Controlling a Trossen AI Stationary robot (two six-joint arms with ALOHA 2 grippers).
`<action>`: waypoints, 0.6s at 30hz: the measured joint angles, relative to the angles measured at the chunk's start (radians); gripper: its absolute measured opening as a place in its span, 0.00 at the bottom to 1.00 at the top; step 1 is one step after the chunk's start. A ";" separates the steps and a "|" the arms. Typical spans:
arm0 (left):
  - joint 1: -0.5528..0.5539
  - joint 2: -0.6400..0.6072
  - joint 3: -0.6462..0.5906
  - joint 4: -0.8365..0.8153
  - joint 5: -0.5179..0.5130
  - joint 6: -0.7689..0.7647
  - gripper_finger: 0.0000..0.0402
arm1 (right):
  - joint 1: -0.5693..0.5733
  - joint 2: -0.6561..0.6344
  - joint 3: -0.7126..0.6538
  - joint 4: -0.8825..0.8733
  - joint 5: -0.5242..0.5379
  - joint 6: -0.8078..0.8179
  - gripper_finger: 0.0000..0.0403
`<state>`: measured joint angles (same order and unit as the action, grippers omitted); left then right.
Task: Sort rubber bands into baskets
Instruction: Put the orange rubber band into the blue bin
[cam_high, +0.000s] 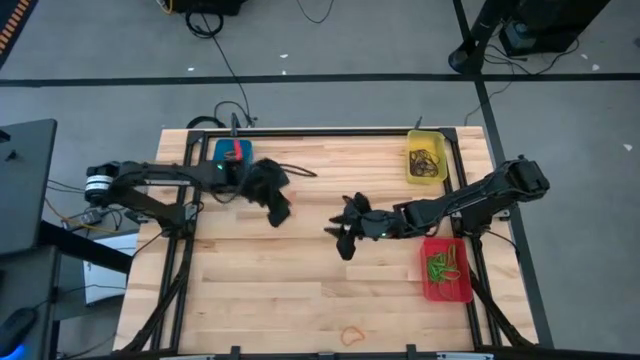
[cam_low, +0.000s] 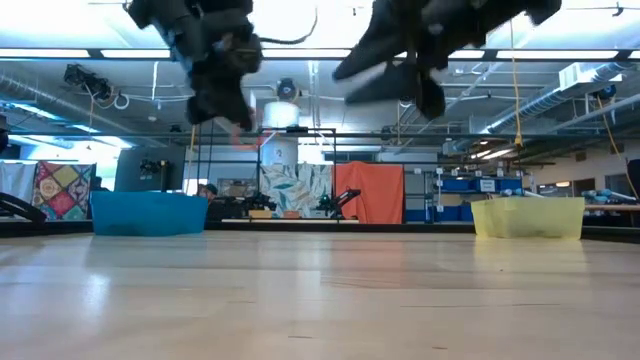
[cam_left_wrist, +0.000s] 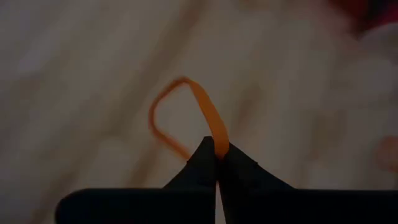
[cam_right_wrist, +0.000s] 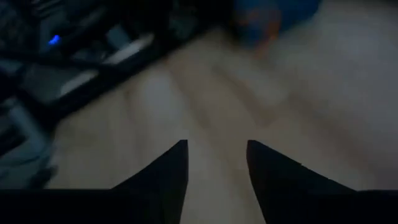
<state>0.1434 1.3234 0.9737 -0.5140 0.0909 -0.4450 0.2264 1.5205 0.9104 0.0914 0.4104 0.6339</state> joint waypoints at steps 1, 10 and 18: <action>0.023 -0.021 0.000 -0.047 -0.028 0.026 0.01 | -0.001 0.014 0.000 0.000 -0.058 0.040 0.44; 0.349 -0.140 0.001 -0.372 -0.138 0.054 0.01 | 0.056 0.219 -0.003 0.018 -0.221 0.086 0.45; 0.565 -0.139 -0.022 -0.483 -0.311 0.079 0.05 | 0.121 0.237 -0.003 0.013 -0.209 0.143 0.45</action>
<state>0.7079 1.1847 0.9515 -0.9970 -0.2203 -0.3656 0.3478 1.7575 0.9073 0.1040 0.2018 0.7769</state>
